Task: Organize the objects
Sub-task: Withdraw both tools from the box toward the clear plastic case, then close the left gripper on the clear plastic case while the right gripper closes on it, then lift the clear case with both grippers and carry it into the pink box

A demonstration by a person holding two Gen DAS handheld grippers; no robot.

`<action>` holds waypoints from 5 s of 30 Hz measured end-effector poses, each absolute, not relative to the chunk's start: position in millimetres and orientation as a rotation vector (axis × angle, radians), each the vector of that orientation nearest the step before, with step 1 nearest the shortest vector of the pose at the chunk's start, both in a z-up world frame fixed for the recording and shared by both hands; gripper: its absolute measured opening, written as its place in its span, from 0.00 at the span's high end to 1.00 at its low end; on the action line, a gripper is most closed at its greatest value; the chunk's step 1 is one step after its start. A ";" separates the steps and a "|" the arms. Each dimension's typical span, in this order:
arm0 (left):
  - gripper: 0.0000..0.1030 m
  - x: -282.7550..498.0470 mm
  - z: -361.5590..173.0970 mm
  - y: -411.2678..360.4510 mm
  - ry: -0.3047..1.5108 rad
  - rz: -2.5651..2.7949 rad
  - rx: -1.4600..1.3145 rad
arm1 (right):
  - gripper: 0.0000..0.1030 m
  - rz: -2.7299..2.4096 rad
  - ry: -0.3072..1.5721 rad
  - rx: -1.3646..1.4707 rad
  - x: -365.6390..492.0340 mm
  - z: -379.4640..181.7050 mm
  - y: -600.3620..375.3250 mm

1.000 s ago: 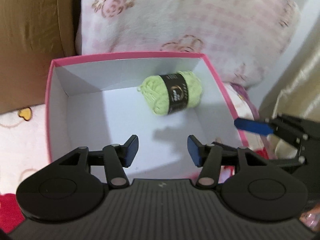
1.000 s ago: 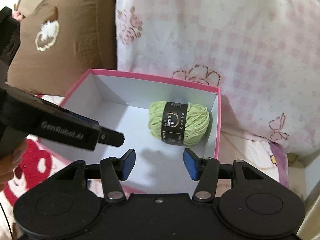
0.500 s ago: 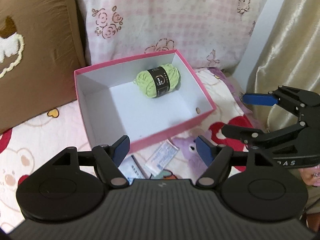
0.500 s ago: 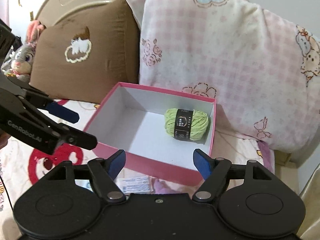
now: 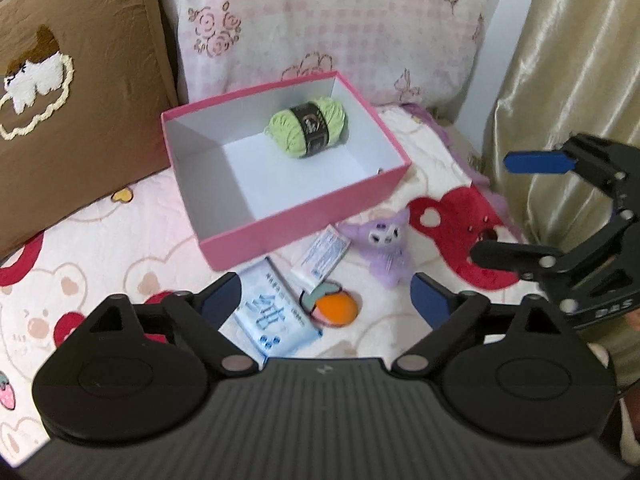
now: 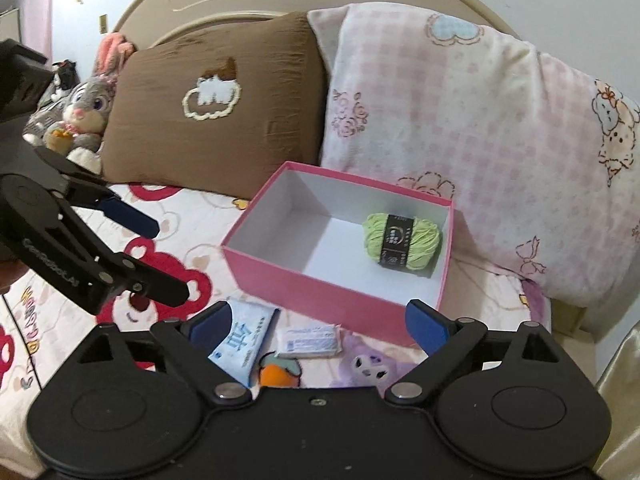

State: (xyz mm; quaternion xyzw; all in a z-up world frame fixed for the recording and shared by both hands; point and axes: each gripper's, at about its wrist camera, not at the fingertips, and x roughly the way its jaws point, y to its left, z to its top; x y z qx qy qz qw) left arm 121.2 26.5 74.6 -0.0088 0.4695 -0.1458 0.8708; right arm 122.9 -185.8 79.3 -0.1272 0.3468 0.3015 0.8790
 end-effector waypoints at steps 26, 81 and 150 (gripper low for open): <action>0.07 36.9 1.4 42.8 0.995 -0.324 -0.062 | 0.07 0.768 0.725 -0.191 38.8 19.9 -180.9; 0.40 55.3 -149.1 38.1 1.039 -0.143 -0.447 | 0.36 0.866 0.808 -0.360 70.9 -147.5 -123.6; 0.44 323.2 -49.8 33.9 1.037 -0.163 -0.365 | 0.36 0.738 0.885 -0.317 331.5 -61.6 -107.2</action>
